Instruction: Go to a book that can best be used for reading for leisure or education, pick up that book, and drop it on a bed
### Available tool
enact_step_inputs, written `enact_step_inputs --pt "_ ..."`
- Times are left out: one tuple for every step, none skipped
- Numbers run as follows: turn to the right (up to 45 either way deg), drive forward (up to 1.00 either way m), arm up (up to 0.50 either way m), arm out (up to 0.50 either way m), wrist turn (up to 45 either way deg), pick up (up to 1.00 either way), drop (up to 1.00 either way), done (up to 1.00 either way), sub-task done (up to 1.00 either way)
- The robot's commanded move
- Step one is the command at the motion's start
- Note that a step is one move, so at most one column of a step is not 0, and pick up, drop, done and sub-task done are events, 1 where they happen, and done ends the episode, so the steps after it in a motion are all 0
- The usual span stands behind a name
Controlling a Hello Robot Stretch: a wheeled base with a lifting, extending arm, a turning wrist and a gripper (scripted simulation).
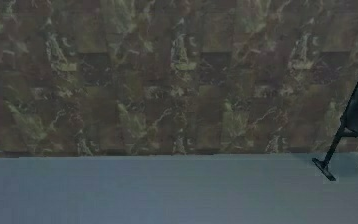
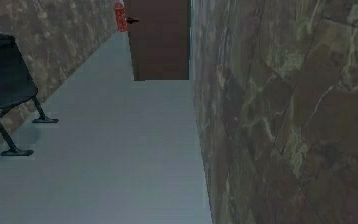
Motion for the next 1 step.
enact_step_inputs --pt "0.0 0.20 0.00 0.00 0.0 0.00 0.00 0.00 0.00"
